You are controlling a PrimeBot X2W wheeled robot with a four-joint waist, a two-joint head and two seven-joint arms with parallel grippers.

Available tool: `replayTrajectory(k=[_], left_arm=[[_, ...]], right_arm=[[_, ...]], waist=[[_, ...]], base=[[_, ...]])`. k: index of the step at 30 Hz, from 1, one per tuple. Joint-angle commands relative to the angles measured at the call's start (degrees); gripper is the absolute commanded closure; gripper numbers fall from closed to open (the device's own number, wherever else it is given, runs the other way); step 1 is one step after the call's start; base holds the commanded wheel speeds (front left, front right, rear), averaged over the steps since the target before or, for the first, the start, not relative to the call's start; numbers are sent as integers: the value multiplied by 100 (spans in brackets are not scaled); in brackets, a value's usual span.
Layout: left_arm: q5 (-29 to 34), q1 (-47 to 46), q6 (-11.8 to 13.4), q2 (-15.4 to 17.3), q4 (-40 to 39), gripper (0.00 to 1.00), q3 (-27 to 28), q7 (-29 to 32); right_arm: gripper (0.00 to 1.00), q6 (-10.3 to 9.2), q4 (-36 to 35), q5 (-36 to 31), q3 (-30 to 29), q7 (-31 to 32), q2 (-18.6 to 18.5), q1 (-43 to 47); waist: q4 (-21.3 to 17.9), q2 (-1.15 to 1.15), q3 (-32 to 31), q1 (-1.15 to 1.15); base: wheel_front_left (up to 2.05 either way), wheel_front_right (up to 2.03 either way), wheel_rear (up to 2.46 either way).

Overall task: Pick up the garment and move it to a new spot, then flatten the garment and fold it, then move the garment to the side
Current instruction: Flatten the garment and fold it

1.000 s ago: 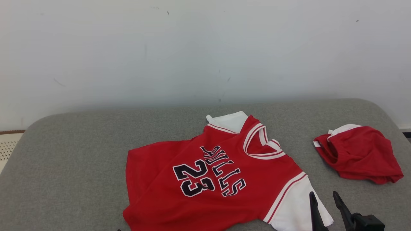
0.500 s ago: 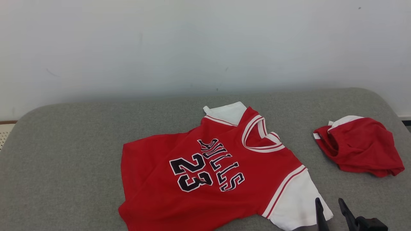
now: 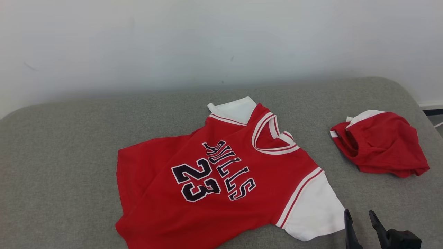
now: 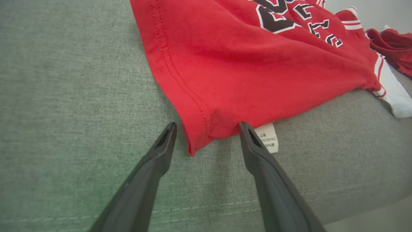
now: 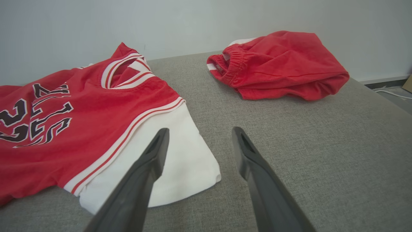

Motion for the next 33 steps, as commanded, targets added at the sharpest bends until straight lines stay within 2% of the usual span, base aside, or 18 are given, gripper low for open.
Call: replayTrajectory(k=[1,8,14,16,18,19,20,21,28,33], left_arm=[[-64,-69,-39,3,83,0,-20,-6],[-249,-96,-157,6,151,0,-59,-6],[-156,-116,-198,3,107,2,14,-6],[-134,-87,-232,2,109,13,33,-6],[-159,-32,-263,3,86,33,97,-6],[-171,-21,-277,4,101,53,118,-6],[-159,-20,-300,1,149,69,104,-6],[-139,-38,-312,0,182,99,90,-6],[-42,-161,-427,4,556,100,90,0],[238,-45,-251,9,618,100,521,0]], right_arm=[[0,-6,-17,44,-3,-3,-31,-33],[0,-6,-43,52,-1,-3,-77,-100],[0,-6,-40,77,-8,-3,-79,-87],[0,-6,-49,86,1,-3,-64,-97],[0,-6,-57,106,16,-3,-48,-125],[0,-6,-58,102,20,-3,-47,-132],[0,-6,-61,107,24,-3,-45,-140],[0,-6,-58,119,27,-3,-44,-149],[0,-6,13,159,-3,-3,-60,-184],[0,-6,215,205,-82,-3,-28,-147]], waist=[[-56,-1,56,-1],[-106,-1,113,-1],[-98,-1,124,-1],[-100,-1,122,-1],[-113,-1,125,-1],[-119,-1,128,-1],[-126,-1,132,-1],[-134,-1,135,-1],[-174,-1,134,-1],[-143,-1,107,-1]], base=[[0,0,0],[0,0,0],[0,0,0],[0,0,0],[0,0,0],[0,0,0],[0,0,0],[0,0,0],[0,0,0],[0,0,0]])
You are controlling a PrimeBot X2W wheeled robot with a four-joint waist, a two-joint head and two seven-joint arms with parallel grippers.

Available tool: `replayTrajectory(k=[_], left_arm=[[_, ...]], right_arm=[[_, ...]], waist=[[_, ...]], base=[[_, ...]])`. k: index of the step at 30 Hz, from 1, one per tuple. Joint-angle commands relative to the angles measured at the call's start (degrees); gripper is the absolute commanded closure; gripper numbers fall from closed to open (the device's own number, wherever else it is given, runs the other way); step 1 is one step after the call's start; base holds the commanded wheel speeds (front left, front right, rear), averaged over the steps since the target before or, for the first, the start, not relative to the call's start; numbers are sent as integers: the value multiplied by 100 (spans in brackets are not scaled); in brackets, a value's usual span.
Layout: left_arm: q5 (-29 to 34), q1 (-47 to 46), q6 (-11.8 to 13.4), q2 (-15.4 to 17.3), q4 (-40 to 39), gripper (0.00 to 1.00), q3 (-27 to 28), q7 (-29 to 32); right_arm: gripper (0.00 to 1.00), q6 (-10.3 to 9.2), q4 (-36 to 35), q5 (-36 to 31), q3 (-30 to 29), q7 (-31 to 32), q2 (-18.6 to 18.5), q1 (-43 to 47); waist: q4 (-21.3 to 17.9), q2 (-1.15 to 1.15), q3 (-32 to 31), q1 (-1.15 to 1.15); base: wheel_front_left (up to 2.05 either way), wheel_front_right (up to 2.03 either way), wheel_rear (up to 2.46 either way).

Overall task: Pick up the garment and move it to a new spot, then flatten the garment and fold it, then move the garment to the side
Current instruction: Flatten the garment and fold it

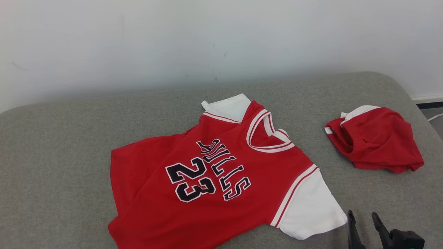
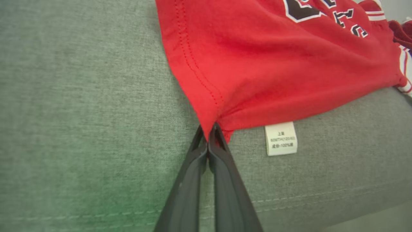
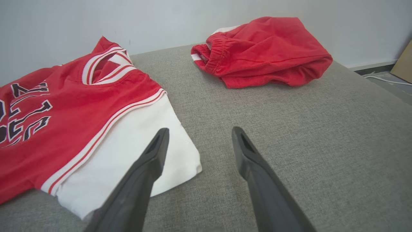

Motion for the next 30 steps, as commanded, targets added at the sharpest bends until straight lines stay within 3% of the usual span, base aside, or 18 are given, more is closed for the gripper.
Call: replayTrajectory(k=[1,6,21,23,25,26,30], left_arm=[[150,142,73,15,55,100,128,6],[300,151,251,24,-30,100,422,5],[253,126,193,19,-89,100,355,5],[259,122,199,18,-117,100,343,5],[287,106,192,18,-137,100,337,5],[302,97,186,18,-142,100,338,5],[340,53,172,18,-162,100,354,5]], right_arm=[[0,-6,87,56,-35,-3,7,0],[0,-6,463,89,-90,-3,73,-19],[0,-6,1205,174,365,-4,100,-183],[7,-6,1311,172,370,-3,91,-192],[24,-6,1411,203,375,-2,95,-215],[43,-6,1458,224,376,-1,97,-219],[56,-6,1639,262,371,6,92,-303]], waist=[[36,0,-6,0],[148,0,-1,0],[334,0,60,0],[345,0,62,0],[358,0,69,0],[365,0,71,0],[406,0,74,0]], base=[[0,0,0],[0,0,0],[0,0,0],[0,0,0],[0,0,0],[0,0,0],[0,0,0]])
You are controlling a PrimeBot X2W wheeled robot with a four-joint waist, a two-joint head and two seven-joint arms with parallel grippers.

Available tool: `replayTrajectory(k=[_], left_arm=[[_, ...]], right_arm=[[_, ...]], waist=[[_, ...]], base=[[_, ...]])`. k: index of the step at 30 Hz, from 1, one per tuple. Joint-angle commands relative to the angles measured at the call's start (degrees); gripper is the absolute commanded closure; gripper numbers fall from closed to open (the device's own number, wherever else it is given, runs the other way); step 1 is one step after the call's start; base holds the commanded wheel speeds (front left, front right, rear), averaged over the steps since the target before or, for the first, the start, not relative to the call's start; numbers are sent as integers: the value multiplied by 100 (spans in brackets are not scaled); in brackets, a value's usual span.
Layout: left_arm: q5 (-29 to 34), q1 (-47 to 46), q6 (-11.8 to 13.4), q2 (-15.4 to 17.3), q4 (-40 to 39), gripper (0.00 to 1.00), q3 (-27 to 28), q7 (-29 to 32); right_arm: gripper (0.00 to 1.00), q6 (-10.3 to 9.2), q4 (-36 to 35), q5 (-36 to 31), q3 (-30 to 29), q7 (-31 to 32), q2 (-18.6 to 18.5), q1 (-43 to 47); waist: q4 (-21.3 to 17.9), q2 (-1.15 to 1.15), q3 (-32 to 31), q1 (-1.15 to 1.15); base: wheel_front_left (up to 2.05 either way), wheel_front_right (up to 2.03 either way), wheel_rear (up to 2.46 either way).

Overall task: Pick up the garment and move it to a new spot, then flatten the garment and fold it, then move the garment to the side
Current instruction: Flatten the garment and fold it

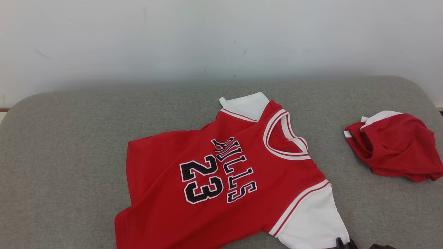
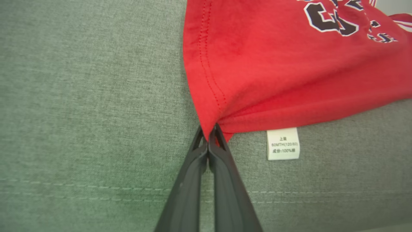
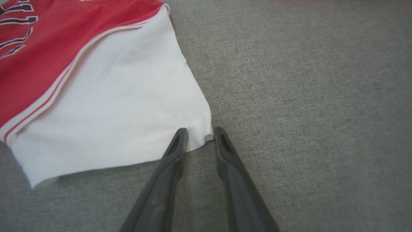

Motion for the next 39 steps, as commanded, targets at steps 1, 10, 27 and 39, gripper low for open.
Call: replayTrajectory(k=[1,10,27,39], left_arm=[[45,-28,7,18,13,100,39,2],[101,-28,-31,19,-71,100,102,2],[585,-1490,-346,496,-1406,100,38,-1],[360,-4221,-356,1891,-763,100,-1135,-1]], right_arm=[[59,-8,97,51,18,19,4,-44],[100,-8,-33,145,-100,12,0,-142],[100,-8,-2519,858,49,8,-160,-1112],[100,-8,-2261,1116,605,10,-856,-3538]], waist=[[12,0,-1,0],[55,0,-70,0],[112,0,-376,0],[260,0,-129,0]], base=[[0,0,0],[0,0,0],[0,0,0],[0,0,0]])
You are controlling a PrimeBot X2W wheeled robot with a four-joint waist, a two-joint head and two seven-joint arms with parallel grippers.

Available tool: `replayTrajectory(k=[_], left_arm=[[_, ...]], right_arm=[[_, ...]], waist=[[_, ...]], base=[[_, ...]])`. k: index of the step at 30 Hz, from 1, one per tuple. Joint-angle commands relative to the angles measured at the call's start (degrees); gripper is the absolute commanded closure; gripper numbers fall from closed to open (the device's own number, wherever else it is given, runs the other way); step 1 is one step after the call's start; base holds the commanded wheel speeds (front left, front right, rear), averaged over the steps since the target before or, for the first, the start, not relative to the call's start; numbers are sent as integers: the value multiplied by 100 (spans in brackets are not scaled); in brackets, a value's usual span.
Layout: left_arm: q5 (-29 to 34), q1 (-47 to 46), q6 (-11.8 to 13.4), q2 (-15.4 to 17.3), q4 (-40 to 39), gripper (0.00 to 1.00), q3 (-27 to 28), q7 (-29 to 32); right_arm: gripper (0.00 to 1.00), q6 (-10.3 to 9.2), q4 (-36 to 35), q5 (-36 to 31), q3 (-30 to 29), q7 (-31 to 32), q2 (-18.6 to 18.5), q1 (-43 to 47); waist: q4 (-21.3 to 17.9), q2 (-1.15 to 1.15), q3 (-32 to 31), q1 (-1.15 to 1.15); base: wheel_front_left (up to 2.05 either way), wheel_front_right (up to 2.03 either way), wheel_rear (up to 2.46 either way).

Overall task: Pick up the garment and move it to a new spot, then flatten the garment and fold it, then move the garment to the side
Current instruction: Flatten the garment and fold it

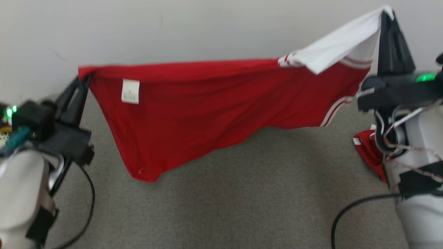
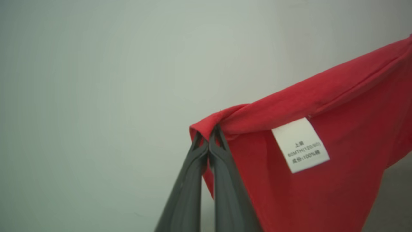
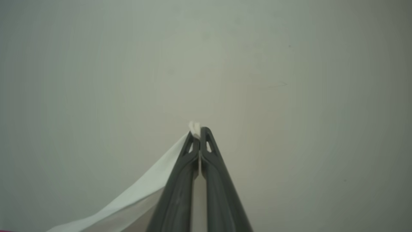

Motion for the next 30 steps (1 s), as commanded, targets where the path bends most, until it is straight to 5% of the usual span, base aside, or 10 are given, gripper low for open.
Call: replayTrajectory(k=[1,9,18,30], left_arm=[[-41,-376,2,97,139,100,-153,-5],[130,-2621,1,238,1115,100,-1077,-5],[564,-4241,80,82,1410,100,-1372,-4],[859,-5492,641,117,1782,100,-1285,-4]], right_arm=[[100,-7,142,-15,76,-2,-104,-318],[100,-7,1306,-238,652,-2,-394,-2454],[100,-7,1982,-776,635,-2,-683,-4234],[100,-7,1962,-1896,-594,-1,-461,-5571]], waist=[[53,0,200,0],[97,0,1432,0],[218,0,2519,0],[215,0,2846,0]], base=[[0,0,0],[0,0,0],[0,0,0],[0,0,0]])
